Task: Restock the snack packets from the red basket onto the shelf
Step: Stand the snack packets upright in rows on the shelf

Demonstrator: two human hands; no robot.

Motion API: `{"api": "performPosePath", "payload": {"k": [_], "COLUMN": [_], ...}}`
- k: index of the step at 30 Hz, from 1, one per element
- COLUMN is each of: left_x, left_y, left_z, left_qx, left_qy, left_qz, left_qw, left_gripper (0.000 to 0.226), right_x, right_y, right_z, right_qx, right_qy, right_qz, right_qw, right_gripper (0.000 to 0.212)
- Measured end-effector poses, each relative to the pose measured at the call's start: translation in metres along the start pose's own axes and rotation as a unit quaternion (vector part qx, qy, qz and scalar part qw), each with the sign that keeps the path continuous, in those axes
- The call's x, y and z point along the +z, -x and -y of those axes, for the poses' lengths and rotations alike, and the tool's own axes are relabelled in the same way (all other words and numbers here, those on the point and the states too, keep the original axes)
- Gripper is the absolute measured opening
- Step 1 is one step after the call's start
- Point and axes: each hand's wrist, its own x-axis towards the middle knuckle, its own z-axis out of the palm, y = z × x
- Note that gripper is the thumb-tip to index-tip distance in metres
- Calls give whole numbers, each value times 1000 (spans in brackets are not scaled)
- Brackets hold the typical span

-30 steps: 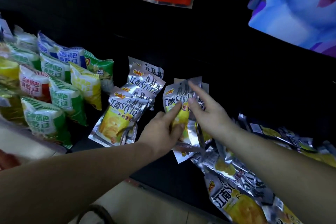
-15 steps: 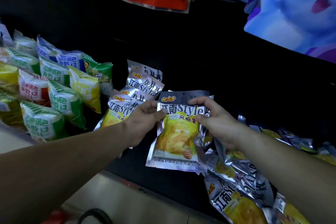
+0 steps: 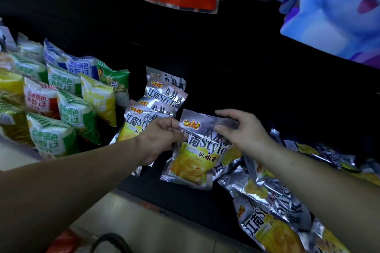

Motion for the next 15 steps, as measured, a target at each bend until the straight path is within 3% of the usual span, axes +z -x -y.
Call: {"api": "performPosePath", "payload": {"k": [5,7,10,12,15], "left_x": [-6,-8,-8,-10,-14], "left_y": [3,1,-3,-6,-12], "left_z": [-1,1,4,4,4], "left_qx": [-11,-6,6,10,21], "left_qy": [-17,-19,-26,-17,20], "left_qz": [-3,-33,-87,-113,-148], "left_qw": [1000,999,996,993,989], "left_gripper": [27,33,44,39,33], "right_x": [11,12,15,22,31], "right_y": [-6,-7,-5,-7,-12], "right_z": [-7,-2,10,13,11], "right_qx": [-15,-47,-142,-190,-239], "right_qy": [76,131,261,336,369], "right_qz": [-30,-20,32,52,37], "right_qw": [997,990,954,921,897], "right_gripper": [30,39,54,54,52]}}
